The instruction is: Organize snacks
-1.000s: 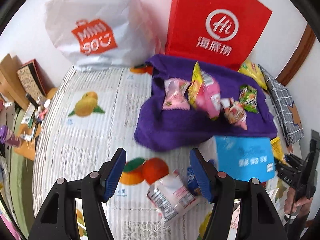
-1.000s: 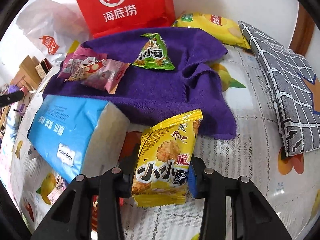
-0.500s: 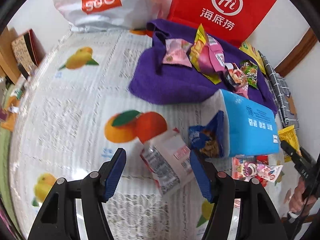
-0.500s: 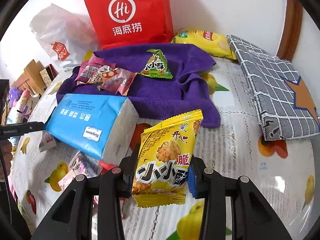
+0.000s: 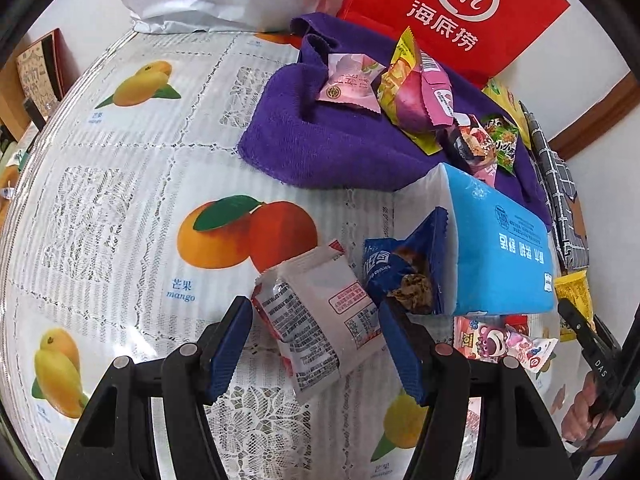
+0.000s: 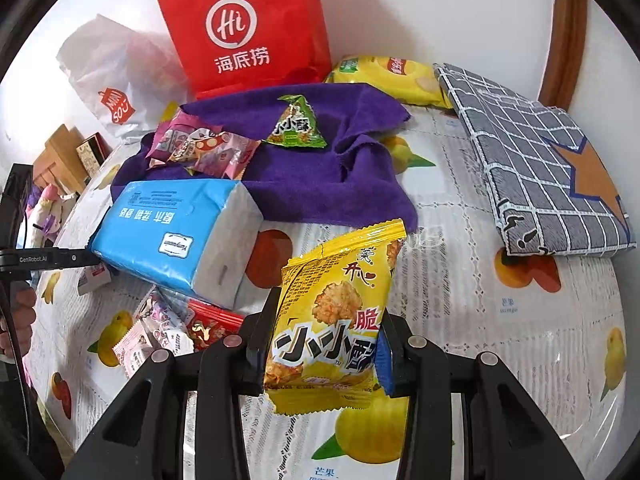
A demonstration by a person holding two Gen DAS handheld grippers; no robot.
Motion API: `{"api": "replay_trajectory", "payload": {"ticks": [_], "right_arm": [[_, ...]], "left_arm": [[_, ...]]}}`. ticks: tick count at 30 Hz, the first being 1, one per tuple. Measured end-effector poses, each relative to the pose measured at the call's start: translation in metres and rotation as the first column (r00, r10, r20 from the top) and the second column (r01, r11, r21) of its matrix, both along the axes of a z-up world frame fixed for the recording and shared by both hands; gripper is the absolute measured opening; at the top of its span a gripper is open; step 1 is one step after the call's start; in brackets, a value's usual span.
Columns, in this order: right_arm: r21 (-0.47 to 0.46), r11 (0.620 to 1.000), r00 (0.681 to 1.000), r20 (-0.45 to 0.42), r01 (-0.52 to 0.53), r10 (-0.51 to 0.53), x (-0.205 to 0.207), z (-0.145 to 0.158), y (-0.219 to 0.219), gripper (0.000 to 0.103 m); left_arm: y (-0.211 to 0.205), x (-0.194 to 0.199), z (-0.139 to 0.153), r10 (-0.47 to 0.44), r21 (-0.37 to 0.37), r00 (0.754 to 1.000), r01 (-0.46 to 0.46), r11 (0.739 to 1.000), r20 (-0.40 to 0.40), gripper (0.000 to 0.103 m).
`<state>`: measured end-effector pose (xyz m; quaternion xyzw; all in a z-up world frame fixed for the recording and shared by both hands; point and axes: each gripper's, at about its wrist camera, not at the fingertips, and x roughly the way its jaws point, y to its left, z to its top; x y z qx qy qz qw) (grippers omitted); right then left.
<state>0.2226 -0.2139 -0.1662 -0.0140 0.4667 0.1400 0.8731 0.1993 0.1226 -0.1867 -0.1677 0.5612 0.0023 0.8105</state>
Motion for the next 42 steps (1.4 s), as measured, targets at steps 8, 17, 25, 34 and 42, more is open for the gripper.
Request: {"api": "replay_trajectory", "payload": {"ticks": [8, 17, 25, 34, 42], "right_arm": [[-0.002, 1.0, 1.0, -0.008, -0.011, 0.011, -0.001, -0.003, 0.004, 0.04], [-0.004, 1.0, 1.0, -0.001, -0.023, 0.023, -0.004, -0.001, 0.005, 0.04], [0.003, 1.0, 1.0, 0.009, -0.02, 0.02, -0.012, 0.004, 0.006, 0.04], [0.03, 0.999, 0.997, 0.069, -0.017, 0.015, -0.024, 0.033, 0.01, 0.04], [0.056, 0.998, 0.992, 0.127, -0.016, 0.009, -0.022, 0.071, 0.026, 0.04]], "left_arm": [[-0.02, 0.0, -0.006, -0.059, 0.108, 0.998, 0.057, 0.992, 0.013, 0.067], [-0.019, 0.004, -0.007, -0.053, 0.168, 0.998, 0.05, 0.985, 0.014, 0.07], [-0.029, 0.002, -0.005, -0.084, 0.24, 0.996, 0.074, 0.968, 0.031, 0.05], [-0.014, -0.034, 0.035, -0.052, 0.189, 0.993, 0.032, 0.981, 0.102, 0.05], [-0.027, -0.034, 0.087, -0.084, 0.178, 0.978, 0.049, 0.983, 0.191, 0.05]]}}
